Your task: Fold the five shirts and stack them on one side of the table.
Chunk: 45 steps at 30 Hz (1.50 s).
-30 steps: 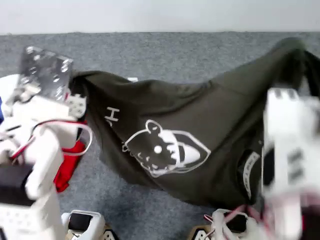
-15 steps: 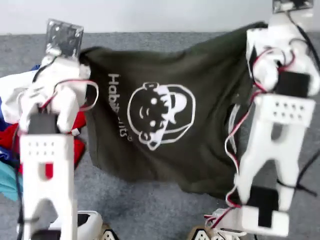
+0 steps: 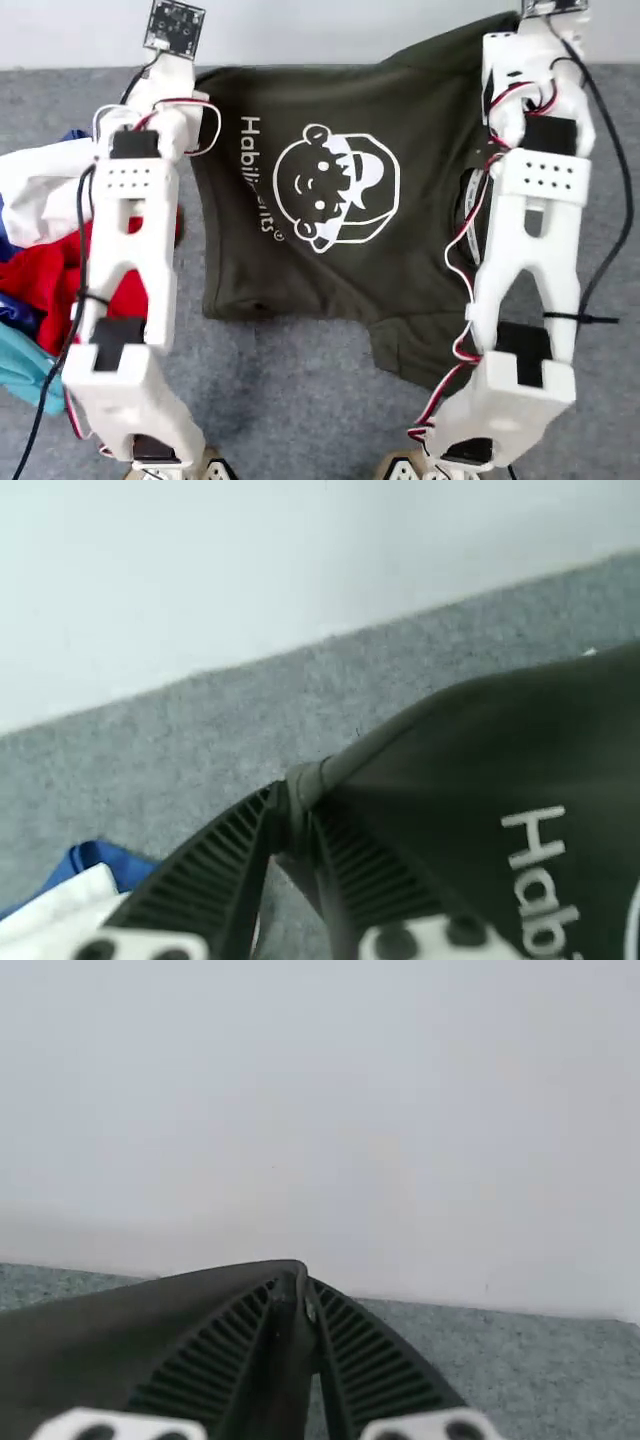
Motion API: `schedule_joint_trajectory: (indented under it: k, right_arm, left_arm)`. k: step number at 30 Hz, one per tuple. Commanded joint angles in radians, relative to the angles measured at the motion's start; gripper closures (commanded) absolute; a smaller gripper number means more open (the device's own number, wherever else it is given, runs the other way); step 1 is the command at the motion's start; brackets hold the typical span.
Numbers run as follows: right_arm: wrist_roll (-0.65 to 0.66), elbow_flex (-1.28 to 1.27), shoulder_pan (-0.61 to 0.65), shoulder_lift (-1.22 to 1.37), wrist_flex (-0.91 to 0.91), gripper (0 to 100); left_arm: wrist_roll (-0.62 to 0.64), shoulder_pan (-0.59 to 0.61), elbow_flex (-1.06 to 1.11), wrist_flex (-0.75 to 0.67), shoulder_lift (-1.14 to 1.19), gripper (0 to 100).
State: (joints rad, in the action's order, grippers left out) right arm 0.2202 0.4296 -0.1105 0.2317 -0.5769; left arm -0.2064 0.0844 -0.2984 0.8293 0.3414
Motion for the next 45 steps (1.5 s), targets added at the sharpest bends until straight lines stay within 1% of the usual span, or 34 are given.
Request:
schedule_joint_trajectory:
  k: [1, 3, 9, 15, 19, 22, 24, 27, 31, 37, 41, 45]
  right_arm:
    - [0.008, 0.066, 0.018, 0.022, -0.004, 98.9]
    - [0.011, 0.092, 0.021, 0.038, -0.110, 98.9]
    - [0.012, 0.127, 0.022, 0.035, -0.510, 98.9]
    - [0.015, 0.187, 0.024, -0.054, -0.897, 98.9]
    - [0.089, 0.184, 0.019, -0.128, -1.092, 98.9]
    - [0.130, 0.184, 0.015, -0.176, -1.202, 98.9]
    - [0.150, 0.146, 0.008, -0.209, -1.218, 98.9]
    - [0.153, 0.015, -0.016, -0.269, -1.211, 98.9]
    - [0.153, -0.221, -0.016, -0.367, -1.170, 98.9]
    - [0.161, -0.609, -0.018, -0.590, -1.043, 98.9]
    - [0.219, -0.848, -0.021, -0.745, -0.944, 98.9]
    - [0.272, -0.965, -0.070, -0.865, -0.872, 98.9]
  left_arm:
    - [-0.002, 0.002, -0.170, 0.120, 0.052, 98]
    - [-0.002, 0.002, -0.234, 0.232, 0.083, 98]
    - [-0.002, 0.000, -0.372, 0.578, 0.127, 98]
    - [-0.006, -0.006, -0.535, 0.927, 0.130, 98]
    - [-0.002, 0.002, -0.476, 0.928, 0.101, 98]
    - [-0.002, -0.029, -0.334, 0.928, 0.041, 98]
    - [-0.002, -0.052, -0.200, 0.928, -0.020, 98]
    - [-0.005, -0.074, -0.002, 0.927, -0.124, 98]
    - [-0.009, -0.054, 0.179, 0.927, -0.221, 98]
    - [-0.069, 0.017, 0.297, 0.927, -0.259, 98]
    - [-0.083, 0.008, 0.375, 0.927, -0.261, 98]
    - [-0.083, -0.025, 0.421, 0.927, -0.258, 98]
